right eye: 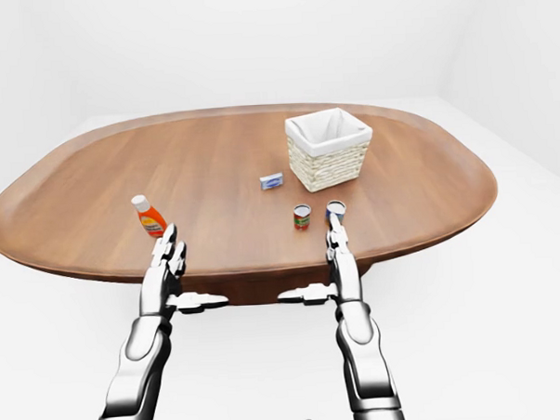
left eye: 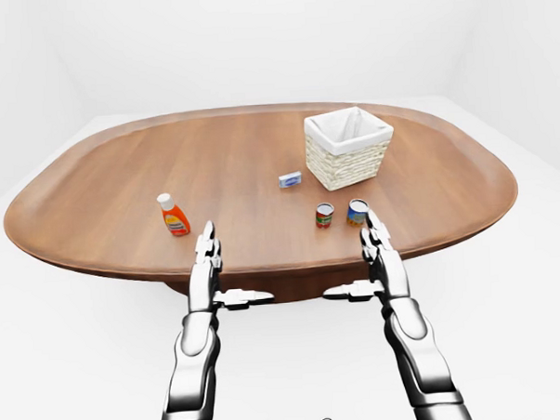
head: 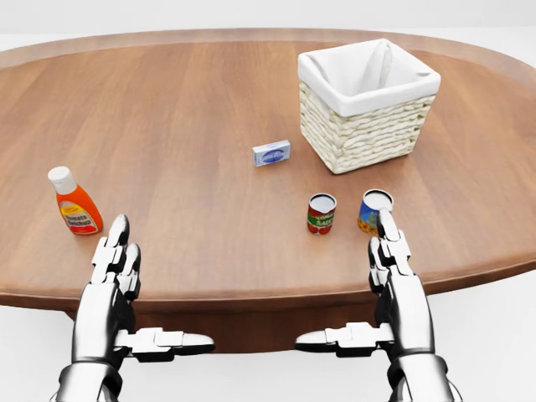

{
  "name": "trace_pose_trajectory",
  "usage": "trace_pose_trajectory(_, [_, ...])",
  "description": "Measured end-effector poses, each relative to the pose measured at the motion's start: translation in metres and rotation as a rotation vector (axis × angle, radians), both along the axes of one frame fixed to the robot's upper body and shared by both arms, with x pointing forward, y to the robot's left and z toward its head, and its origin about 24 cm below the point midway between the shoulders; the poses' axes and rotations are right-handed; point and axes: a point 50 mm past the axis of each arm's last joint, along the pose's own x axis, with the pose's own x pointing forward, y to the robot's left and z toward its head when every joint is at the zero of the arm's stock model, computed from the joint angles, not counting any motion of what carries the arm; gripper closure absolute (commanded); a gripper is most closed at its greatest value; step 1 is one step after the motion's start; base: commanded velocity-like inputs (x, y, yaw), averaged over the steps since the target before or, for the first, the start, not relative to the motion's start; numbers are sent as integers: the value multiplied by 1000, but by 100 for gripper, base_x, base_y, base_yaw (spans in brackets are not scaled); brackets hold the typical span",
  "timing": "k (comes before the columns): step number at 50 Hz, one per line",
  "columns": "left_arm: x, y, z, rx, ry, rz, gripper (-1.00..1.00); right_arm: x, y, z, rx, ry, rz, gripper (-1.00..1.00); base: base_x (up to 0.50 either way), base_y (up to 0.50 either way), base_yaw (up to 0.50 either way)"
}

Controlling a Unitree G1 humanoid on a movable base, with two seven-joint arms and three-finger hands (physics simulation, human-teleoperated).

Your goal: Pick up the tomato sauce, and put it in the basket.

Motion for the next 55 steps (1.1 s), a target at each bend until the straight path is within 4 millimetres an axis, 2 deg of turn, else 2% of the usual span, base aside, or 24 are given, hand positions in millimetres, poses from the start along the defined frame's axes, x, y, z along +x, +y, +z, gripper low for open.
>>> trace_pose_trajectory(11, [0,8,4,-19,-9,4,-100,-6,-10,9,13,-33,-25,-100,0,0,0])
trace_pose_trajectory(15, [2,17,13,-61,-37,49,-100,-13,-20,25,22,-71,-61,-100,0,0,0])
trace_pose_trajectory(18, [0,28,25,-109,-74,111,-100,-23,-32,46,27,-150,-103,-100,0,0,0])
trace_pose_trajectory(24, [-10,62,64,-250,-235,303,-100,-66,-69,100,37,-393,-249,-100,0,0,0])
trace_pose_trajectory(28, [-22,86,90,-339,-355,419,-100,-103,-95,116,42,-450,-353,-100,0,0,0])
trace_pose_trajectory(32, [-36,101,110,-397,-449,486,-100,-138,-111,130,32,-496,-426,-100,0,0,0])
trace_pose_trajectory(36, [-46,107,123,-429,-510,515,-100,-159,-115,141,16,-529,-454,-100,0,0,0])
trace_pose_trajectory(41, [-56,112,134,-462,-564,538,-100,-173,-116,151,4,-553,-465,-100,0,0,0])
trace_pose_trajectory(55, [-69,117,148,-508,-632,565,-100,-189,-115,162,-8,-584,-465,-100,0,-20,0])
